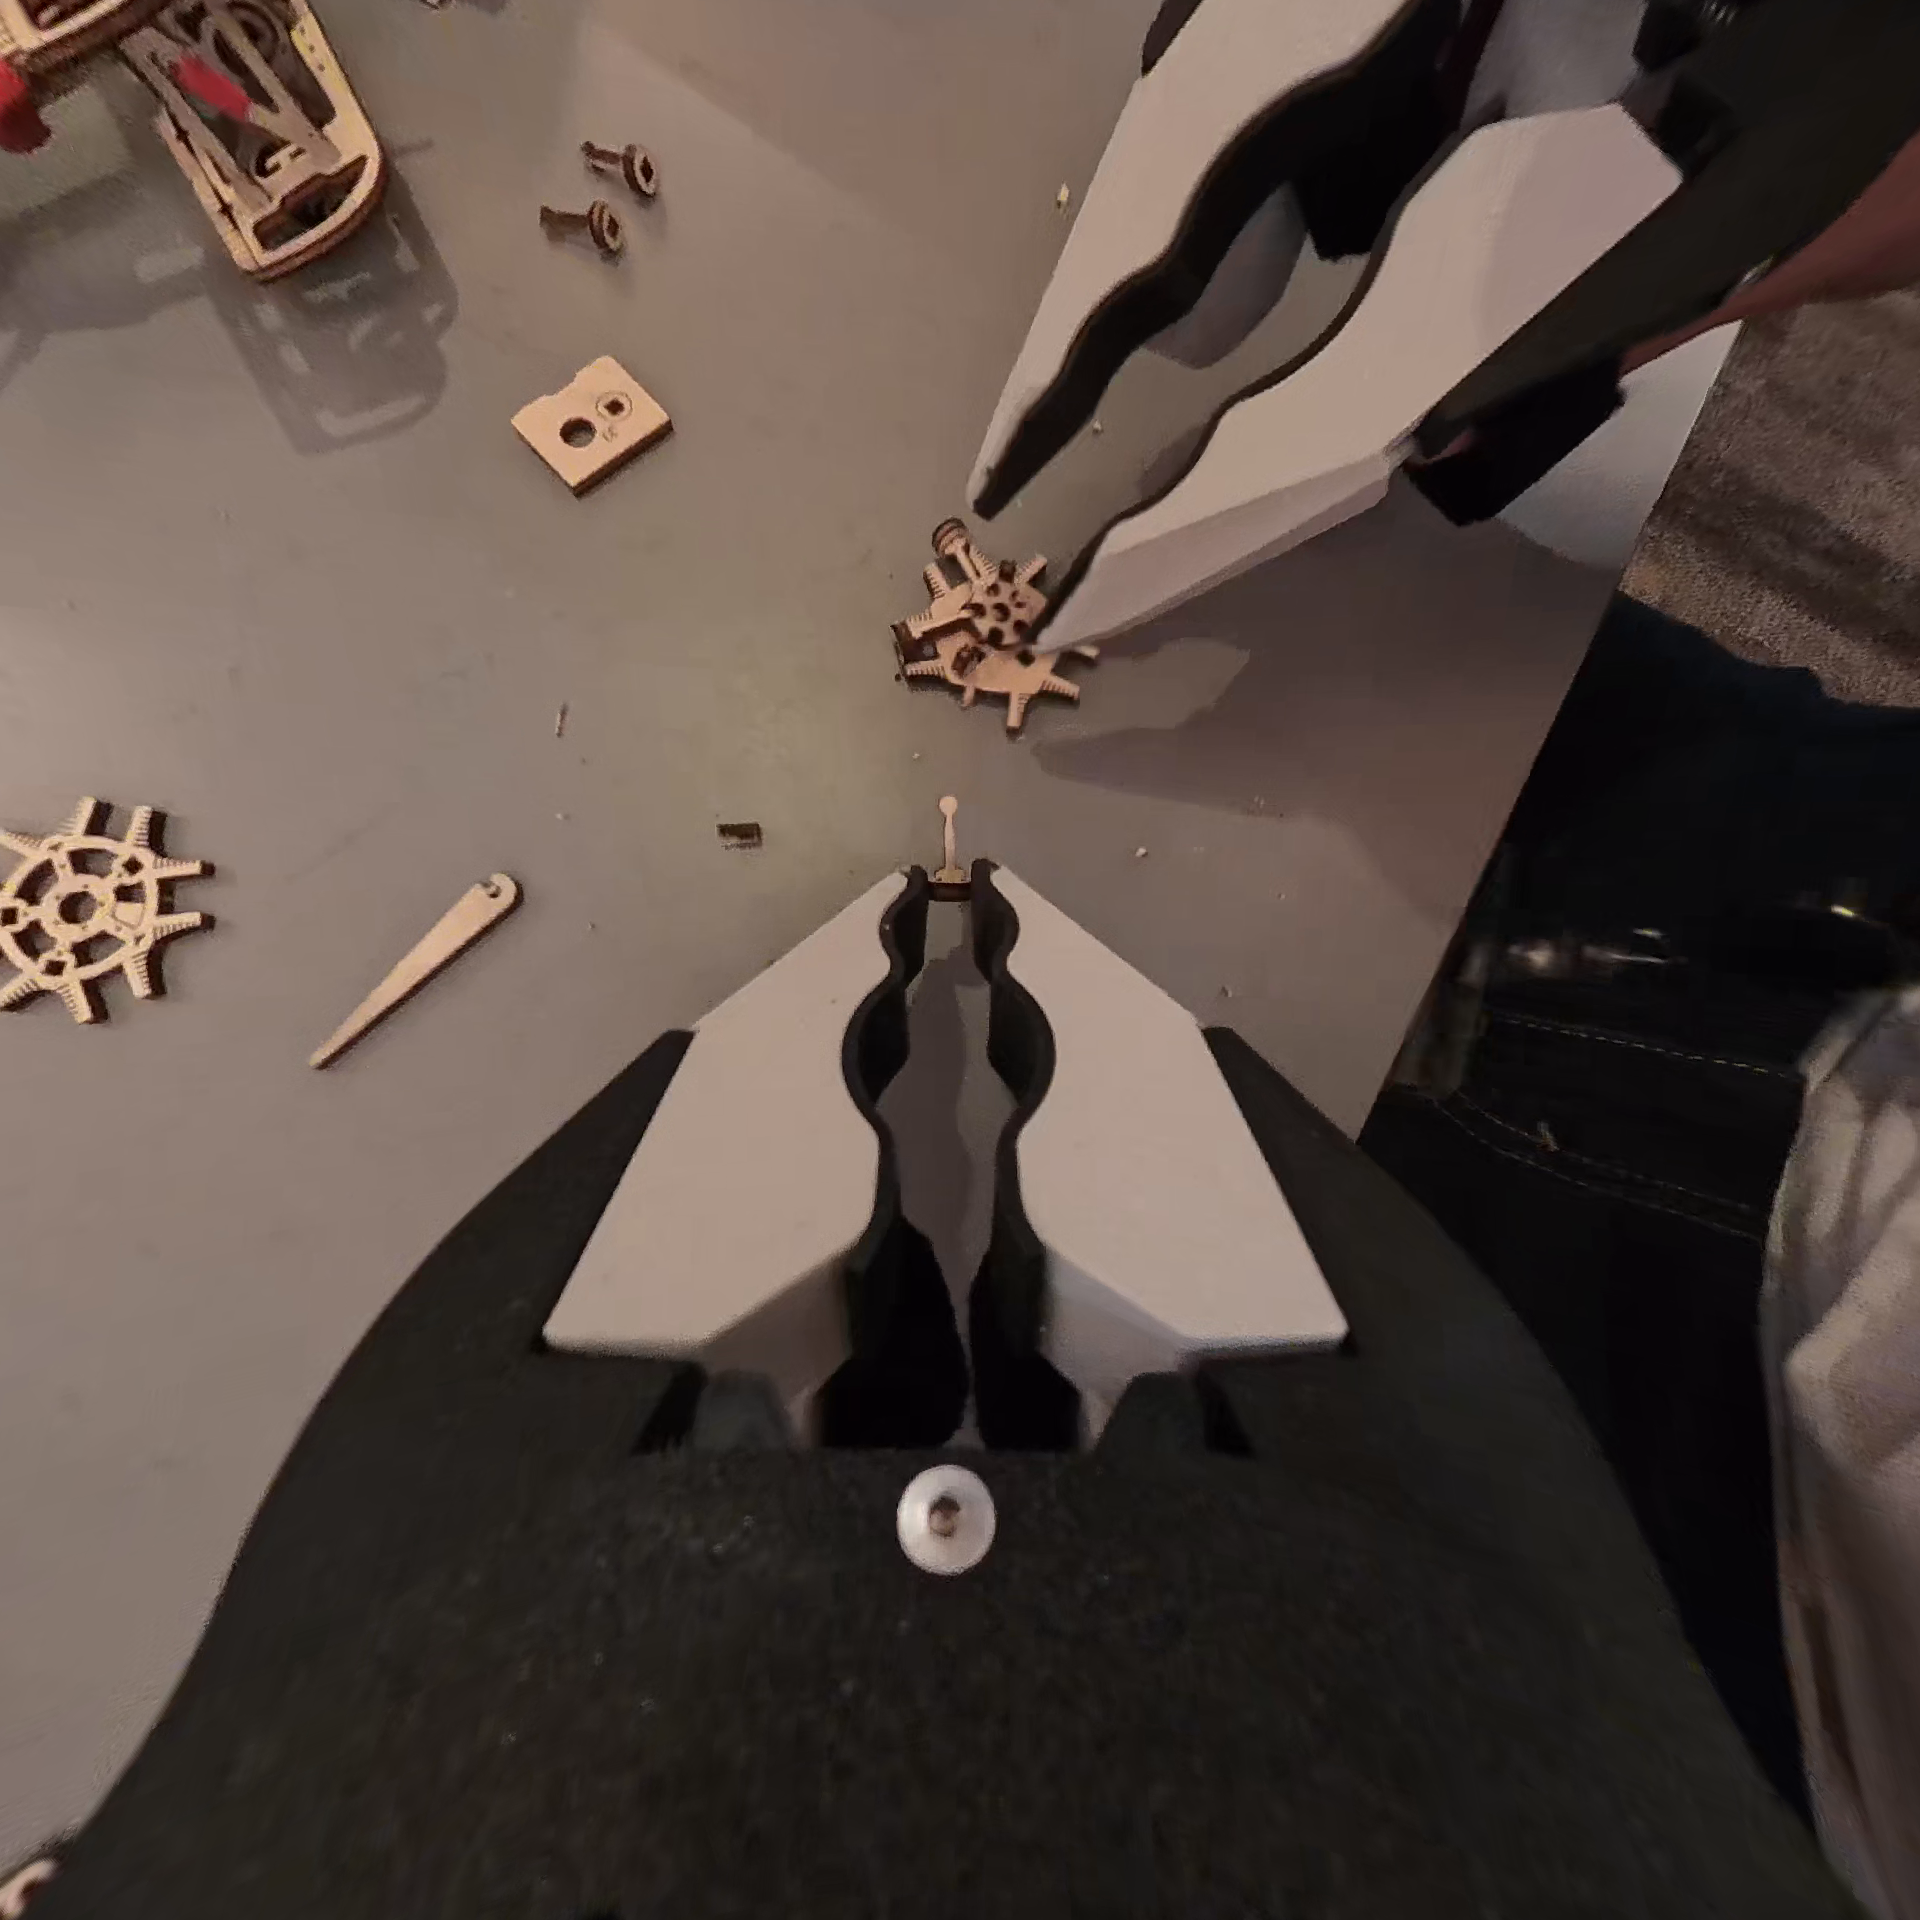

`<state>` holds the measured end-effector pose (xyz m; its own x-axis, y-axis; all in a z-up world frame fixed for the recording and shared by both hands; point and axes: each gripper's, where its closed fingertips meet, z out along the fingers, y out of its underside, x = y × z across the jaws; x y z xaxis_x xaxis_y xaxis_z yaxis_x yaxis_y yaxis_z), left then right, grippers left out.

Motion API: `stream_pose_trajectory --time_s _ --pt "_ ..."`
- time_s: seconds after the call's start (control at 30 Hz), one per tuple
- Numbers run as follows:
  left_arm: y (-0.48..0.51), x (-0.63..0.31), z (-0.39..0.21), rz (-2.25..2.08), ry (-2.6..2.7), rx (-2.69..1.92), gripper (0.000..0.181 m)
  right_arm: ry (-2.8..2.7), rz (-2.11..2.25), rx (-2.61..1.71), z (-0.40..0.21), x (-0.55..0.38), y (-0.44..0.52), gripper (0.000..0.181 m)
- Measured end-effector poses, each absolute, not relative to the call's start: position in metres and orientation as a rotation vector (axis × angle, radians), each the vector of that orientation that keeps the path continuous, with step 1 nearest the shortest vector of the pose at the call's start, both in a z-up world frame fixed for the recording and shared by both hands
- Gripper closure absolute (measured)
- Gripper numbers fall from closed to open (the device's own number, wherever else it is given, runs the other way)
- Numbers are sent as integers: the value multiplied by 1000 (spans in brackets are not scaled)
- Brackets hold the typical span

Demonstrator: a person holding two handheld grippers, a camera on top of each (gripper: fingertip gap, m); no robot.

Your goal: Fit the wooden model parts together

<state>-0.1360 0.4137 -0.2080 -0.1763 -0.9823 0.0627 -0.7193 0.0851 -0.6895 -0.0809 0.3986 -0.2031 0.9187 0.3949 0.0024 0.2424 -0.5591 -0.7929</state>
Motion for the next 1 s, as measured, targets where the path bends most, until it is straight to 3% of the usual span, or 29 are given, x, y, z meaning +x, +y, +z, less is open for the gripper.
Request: stream_pose_trajectory --time_s 0.3,0.47,1.0 --pt "415 -136 -208 -917 1940 -1686 175 -499 125 -2310 -224 -80 399 158" --pt "413 -137 -213 -884 1978 -1664 175 -482 133 -2327 -224 -80 400 168" --pt "409 -136 -212 -892 1985 -1662 175 -208 303 -2439 -226 -76 402 159"
